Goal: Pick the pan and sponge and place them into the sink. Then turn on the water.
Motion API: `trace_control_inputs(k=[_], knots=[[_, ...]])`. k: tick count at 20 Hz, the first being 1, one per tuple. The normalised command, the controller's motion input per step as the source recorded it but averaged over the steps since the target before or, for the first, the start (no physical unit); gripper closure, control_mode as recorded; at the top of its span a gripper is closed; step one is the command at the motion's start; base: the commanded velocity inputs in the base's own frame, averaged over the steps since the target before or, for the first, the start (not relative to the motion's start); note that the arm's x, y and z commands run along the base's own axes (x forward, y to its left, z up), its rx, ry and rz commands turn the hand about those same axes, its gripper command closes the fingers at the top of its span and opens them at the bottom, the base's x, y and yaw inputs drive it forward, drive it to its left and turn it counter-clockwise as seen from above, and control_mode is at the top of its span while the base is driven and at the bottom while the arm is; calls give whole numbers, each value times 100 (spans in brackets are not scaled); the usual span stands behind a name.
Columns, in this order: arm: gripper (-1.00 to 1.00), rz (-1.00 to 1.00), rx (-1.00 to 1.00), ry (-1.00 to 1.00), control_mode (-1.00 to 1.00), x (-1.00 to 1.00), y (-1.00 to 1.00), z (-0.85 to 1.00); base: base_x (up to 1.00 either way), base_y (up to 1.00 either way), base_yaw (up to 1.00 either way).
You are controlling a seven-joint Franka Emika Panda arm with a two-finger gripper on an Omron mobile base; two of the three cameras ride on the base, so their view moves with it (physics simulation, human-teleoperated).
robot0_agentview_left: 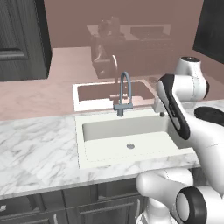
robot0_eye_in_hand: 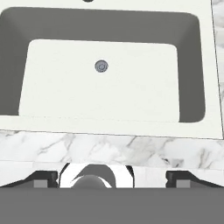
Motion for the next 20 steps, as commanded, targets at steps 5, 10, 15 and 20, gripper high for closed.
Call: trace_control_inputs(k=[5, 10, 15, 20], knots=[[-100, -1, -5, 3, -100, -5, -55, -10, 0, 0, 0], [-100, 0, -3, 5, -100, 8, -58, -27, 0, 0, 0], [-100, 0, -4, 7, -100, 6, -57, -20, 0, 0, 0], [-100, 0, -2, 6, -100, 0, -47, -10, 0, 0, 0]])
